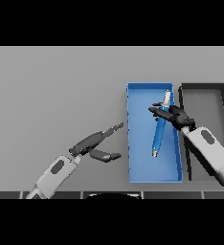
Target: Pick up the blue pipe and place it into the blue bin.
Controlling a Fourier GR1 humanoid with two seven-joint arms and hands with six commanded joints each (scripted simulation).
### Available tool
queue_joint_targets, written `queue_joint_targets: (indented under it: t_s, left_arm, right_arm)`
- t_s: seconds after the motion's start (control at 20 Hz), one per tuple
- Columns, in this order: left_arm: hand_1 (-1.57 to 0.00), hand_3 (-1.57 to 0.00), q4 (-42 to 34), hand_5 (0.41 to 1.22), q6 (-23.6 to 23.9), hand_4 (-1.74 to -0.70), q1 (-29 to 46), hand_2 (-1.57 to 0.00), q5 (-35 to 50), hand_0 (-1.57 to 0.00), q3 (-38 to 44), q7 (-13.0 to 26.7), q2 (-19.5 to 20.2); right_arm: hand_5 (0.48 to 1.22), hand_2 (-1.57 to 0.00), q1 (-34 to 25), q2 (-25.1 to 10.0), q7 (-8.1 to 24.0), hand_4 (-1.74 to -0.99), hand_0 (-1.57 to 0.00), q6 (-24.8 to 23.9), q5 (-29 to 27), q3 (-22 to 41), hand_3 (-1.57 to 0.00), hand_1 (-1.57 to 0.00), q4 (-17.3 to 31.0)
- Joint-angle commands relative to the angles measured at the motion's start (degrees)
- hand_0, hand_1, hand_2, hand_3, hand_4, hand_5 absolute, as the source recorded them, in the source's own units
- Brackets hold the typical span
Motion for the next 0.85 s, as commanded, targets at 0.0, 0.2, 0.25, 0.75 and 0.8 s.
queue_joint_targets:
  t_s: [0.0,0.2,0.25,0.75,0.8]
  left_arm:
    - [0.00,0.00,-0.01,0.477,0.21,-0.83,0.07,0.00,-0.19,0.00,-0.17,0.12,-0.21]
    - [0.00,0.00,-0.40,0.471,0.60,-0.83,0.44,0.00,-0.47,0.00,-0.34,-0.21,-0.31]
    - [0.00,0.00,-0.51,0.471,0.56,-0.83,0.47,0.00,-0.37,0.00,-0.36,-0.02,-0.32]
    - [0.00,0.00,-2.02,0.473,0.76,-0.83,1.52,0.00,-0.73,0.00,-0.36,-0.12,1.00]
    - [0.00,0.00,-2.23,0.474,0.94,-0.83,1.70,0.00,-0.87,0.00,-0.33,-0.14,1.17]
  right_arm:
    - [1.002,-0.22,-0.02,-0.78,0.14,-1.204,-0.25,0.27,1.51,1.42,-0.13,-0.23,-0.79]
    - [0.880,-0.09,-0.39,-2.70,1.05,-1.189,-0.12,0.48,3.23,3.74,-0.05,-0.09,-2.25]
    - [0.861,-0.07,-0.98,-2.39,0.99,-1.188,-0.10,0.20,3.15,3.98,-0.04,-0.08,-1.84]
    - [0.767,-0.01,-0.94,-2.36,-0.56,-1.186,-0.02,-0.17,3.97,5.00,-0.01,-0.01,-1.13]
    - [0.769,-0.01,-0.58,-2.75,-0.58,-1.186,-0.02,0.19,3.82,5.01,-0.01,-0.01,-1.61]
